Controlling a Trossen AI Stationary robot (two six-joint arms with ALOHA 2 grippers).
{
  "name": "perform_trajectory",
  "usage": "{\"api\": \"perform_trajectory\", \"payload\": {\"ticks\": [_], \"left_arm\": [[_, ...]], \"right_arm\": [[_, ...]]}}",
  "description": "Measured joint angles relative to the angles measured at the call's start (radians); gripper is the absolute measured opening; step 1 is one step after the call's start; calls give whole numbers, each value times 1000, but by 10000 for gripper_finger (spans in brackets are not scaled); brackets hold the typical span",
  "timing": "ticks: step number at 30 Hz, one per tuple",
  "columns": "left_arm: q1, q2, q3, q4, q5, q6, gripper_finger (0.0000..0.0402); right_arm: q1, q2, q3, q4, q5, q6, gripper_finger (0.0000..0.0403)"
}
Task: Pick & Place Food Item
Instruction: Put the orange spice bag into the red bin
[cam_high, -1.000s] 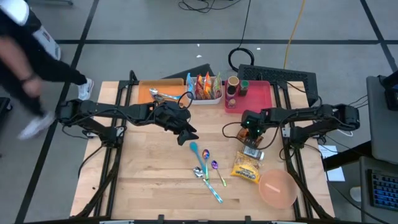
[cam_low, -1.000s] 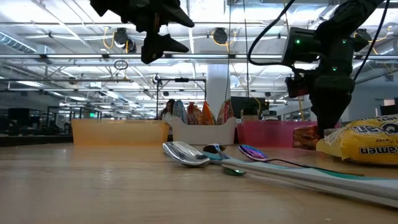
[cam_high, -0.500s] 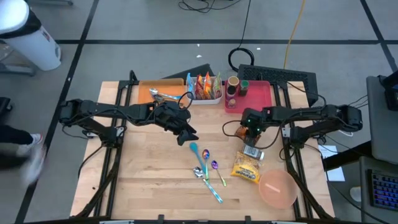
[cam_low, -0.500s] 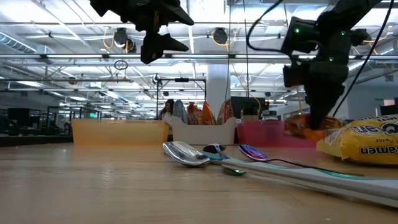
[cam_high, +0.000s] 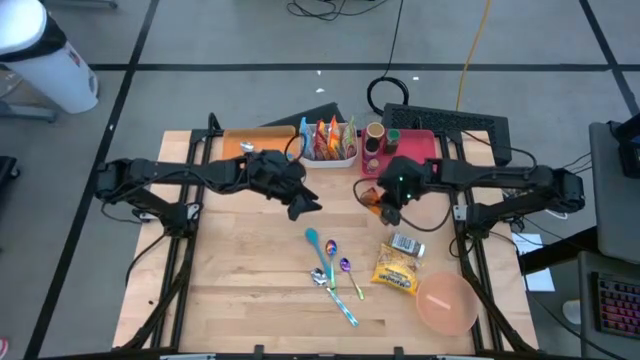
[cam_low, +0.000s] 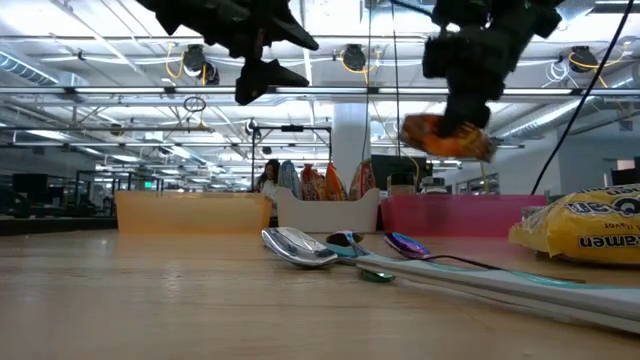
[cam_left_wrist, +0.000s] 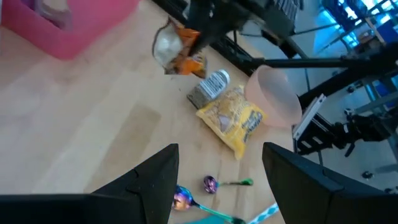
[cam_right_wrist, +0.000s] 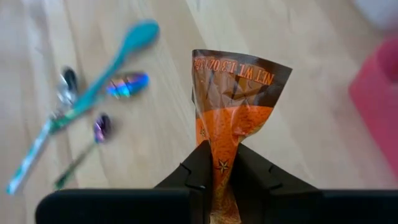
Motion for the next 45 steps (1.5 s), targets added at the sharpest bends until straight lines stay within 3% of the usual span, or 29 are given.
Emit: {"api": "perform_trajectory", "payload": {"ticks": [9, 15, 25, 36, 45], "left_arm": [[37, 73, 18, 134, 26, 4, 241], [34, 146, 103, 172, 43, 52, 241], [31, 288, 310, 10, 52, 172, 241], [25, 325, 370, -73, 52, 204, 238], [24, 324, 371, -99, 40, 201, 133]], "right_arm": [[33, 3, 98, 87, 2, -14, 38], [56, 37, 114, 101, 1, -11, 38], [72, 54, 115, 154, -26, 15, 38], [72, 53, 114, 155, -24, 16, 38], [70, 53, 114, 161, -25, 13, 38]]}}
